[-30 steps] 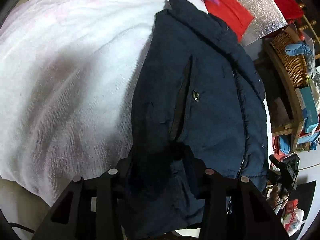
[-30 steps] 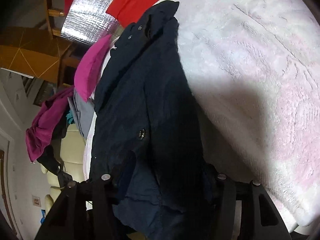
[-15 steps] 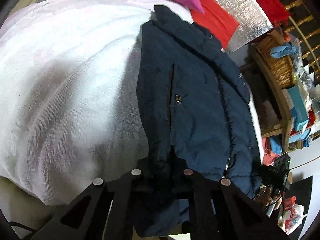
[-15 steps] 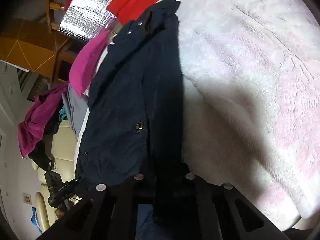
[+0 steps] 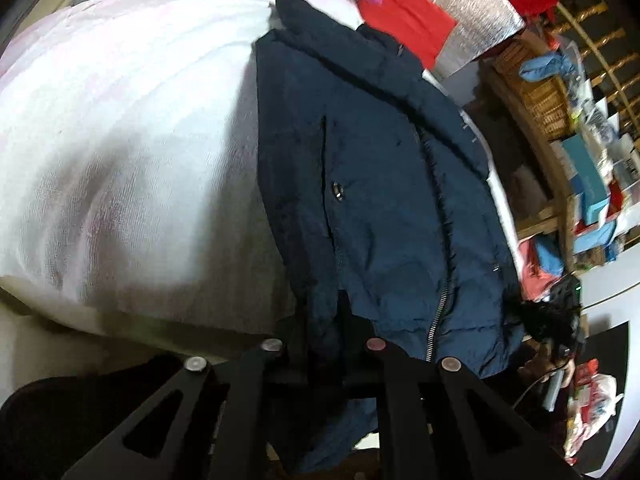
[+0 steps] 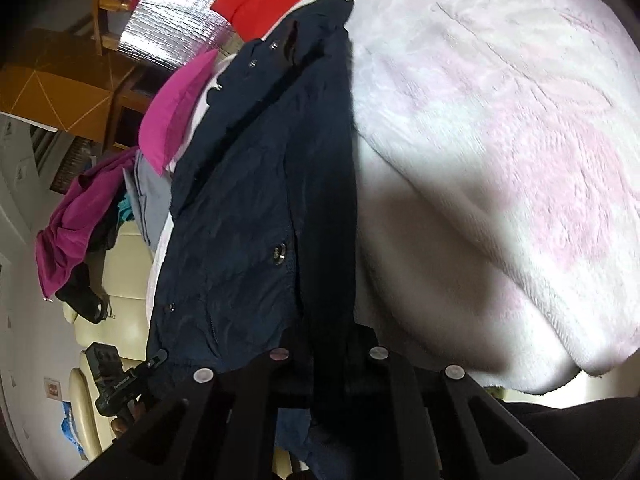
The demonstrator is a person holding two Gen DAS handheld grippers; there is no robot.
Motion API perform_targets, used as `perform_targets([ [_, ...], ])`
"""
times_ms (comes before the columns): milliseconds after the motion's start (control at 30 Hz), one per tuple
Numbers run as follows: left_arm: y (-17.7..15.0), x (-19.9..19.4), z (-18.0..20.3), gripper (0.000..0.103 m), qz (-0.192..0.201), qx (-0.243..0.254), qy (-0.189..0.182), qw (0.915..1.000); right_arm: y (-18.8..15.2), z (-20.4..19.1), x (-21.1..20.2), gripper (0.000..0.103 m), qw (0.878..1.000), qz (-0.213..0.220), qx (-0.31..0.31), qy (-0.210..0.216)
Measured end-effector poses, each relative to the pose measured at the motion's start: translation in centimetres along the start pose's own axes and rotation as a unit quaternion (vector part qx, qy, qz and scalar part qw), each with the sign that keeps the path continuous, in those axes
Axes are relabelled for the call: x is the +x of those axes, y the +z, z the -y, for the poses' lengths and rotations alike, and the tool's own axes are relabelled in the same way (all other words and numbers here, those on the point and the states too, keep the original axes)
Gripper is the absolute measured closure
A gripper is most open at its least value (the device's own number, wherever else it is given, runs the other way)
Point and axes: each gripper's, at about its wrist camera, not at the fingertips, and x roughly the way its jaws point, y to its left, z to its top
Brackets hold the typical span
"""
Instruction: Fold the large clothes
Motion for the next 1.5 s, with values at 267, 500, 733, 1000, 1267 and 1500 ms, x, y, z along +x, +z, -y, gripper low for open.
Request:
perform_targets([
  [267,0.7,3.0,0.3,0.043,-0.049,-0.008,0.039,0.9980,0.3,0.8,0.8,0.052,0.998,-0.016,0.021,-0.049],
  [500,0.6,3.0,1.0,0.088,-0.039,0.005,0.026,0.9989,-0.7,0.1,1.8,0.084,0.998,-0.053,-0.016,-0.025],
  [733,-0.9,-0.7,3.3,0.093,0.002,0.051,-0.015,0.9986,-1.3,-2.8,-0.7,0.090,0.996,-0.036,-0.077,-0.025],
  [1000,-1.1,0.0,4.7,0.082,-0.024,0.075,0.002,0.9969,-1.6,-2.4,-1.4,0.060,0.995,-0.069,-0.075,-0.011],
  [1267,-0.8,4.7,5.1,0.050,-0.080,0.060,0.055,0.9935,-2.1,-0.8,4.2,0.062,0.991,-0.108,-0.041,-0.062],
  [1500,-1.9,1.7,4.6,0.091,-0.033,0.080,0.027,0.9958,-2.9,-2.1,0.8,0.089,0.993,-0.085,-0.068,-0.042],
])
